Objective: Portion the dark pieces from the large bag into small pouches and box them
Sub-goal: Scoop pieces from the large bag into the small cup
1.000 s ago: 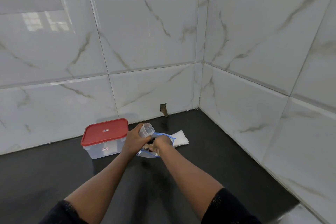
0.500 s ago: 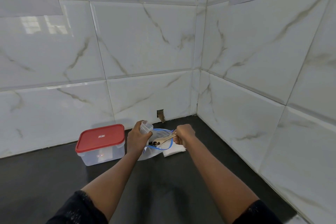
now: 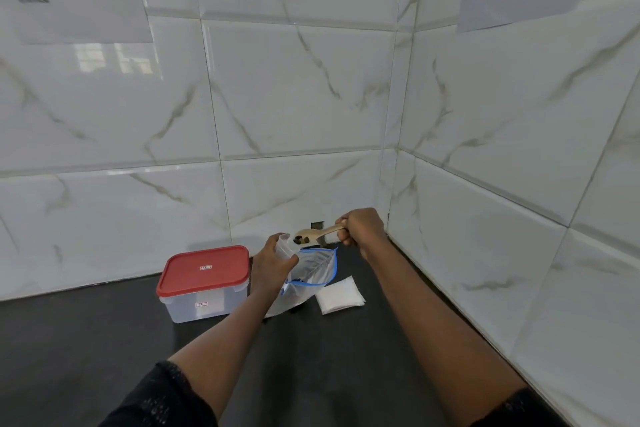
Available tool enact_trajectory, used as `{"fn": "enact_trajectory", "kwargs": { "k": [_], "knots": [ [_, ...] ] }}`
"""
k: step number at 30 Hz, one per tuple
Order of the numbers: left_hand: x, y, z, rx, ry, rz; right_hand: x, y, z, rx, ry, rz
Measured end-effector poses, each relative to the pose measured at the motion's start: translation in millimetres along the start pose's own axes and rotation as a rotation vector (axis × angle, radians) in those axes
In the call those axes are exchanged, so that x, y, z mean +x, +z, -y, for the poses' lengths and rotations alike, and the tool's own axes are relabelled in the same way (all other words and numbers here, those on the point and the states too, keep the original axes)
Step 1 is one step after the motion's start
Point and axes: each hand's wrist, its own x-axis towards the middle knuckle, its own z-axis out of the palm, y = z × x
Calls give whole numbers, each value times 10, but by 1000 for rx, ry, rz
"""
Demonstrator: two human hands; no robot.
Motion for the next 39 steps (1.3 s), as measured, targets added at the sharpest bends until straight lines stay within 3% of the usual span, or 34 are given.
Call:
{"fn": "enact_trajectory", "kwargs": {
  "k": [5, 12, 16, 23, 28, 33, 39],
  "knots": [
    [-19, 18, 33, 7, 14, 68, -109, 204, -12, -170, -198, 19],
    [5, 8, 87, -42, -15, 77, -189, 239, -32, -493, -612, 77],
    [6, 19, 96, -54, -15, 80, -195, 219, -46, -612, -722, 103],
    [17, 23, 113, -54, -13, 82, -175, 134, -34, -577, -758, 24],
    [15, -13, 107, -81, -8, 81, -128, -37, 50, -485, -603, -28],
    [11, -32, 111, -60, 1, 90, -70, -40, 42, -899, -451, 135],
    [-1, -75, 106, 53, 37, 105, -70, 320, -506, -1039, -384, 318]
  ]
}}
